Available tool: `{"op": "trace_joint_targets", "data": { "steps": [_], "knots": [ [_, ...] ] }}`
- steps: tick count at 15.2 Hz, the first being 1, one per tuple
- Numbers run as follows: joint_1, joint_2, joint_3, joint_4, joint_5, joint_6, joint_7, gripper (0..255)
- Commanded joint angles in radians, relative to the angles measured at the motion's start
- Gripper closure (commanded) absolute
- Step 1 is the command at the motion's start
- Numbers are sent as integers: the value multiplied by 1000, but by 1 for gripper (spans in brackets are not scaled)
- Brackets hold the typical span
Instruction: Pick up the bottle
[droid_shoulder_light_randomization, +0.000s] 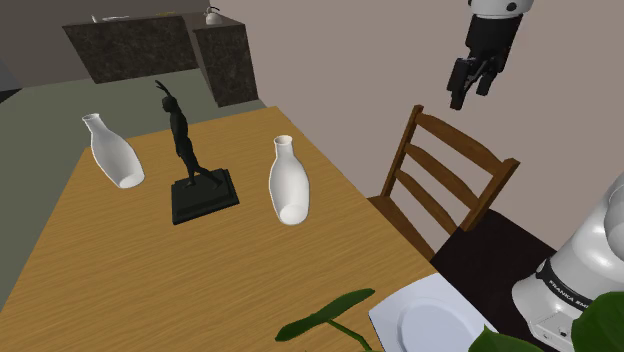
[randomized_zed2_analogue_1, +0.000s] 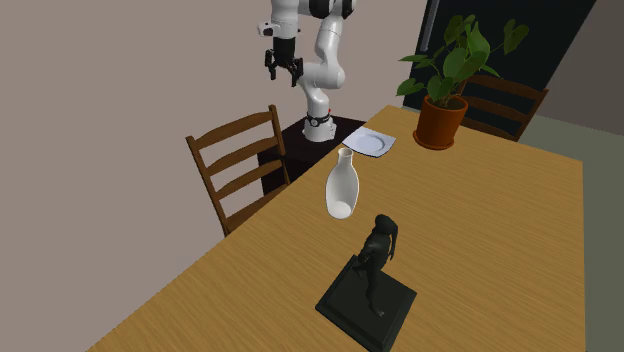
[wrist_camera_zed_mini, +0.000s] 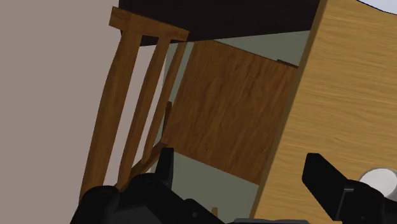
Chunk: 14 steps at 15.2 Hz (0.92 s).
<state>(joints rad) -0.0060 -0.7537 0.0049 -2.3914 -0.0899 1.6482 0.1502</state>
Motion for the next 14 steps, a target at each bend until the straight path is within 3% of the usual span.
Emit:
{"op": "trace_joint_targets", "data": {
  "steps": [1,14],
  "knots": [
    [0,0,0,0,0,0,0,0],
    [71,397,177,259,106,106,219,0]
  ]
}}
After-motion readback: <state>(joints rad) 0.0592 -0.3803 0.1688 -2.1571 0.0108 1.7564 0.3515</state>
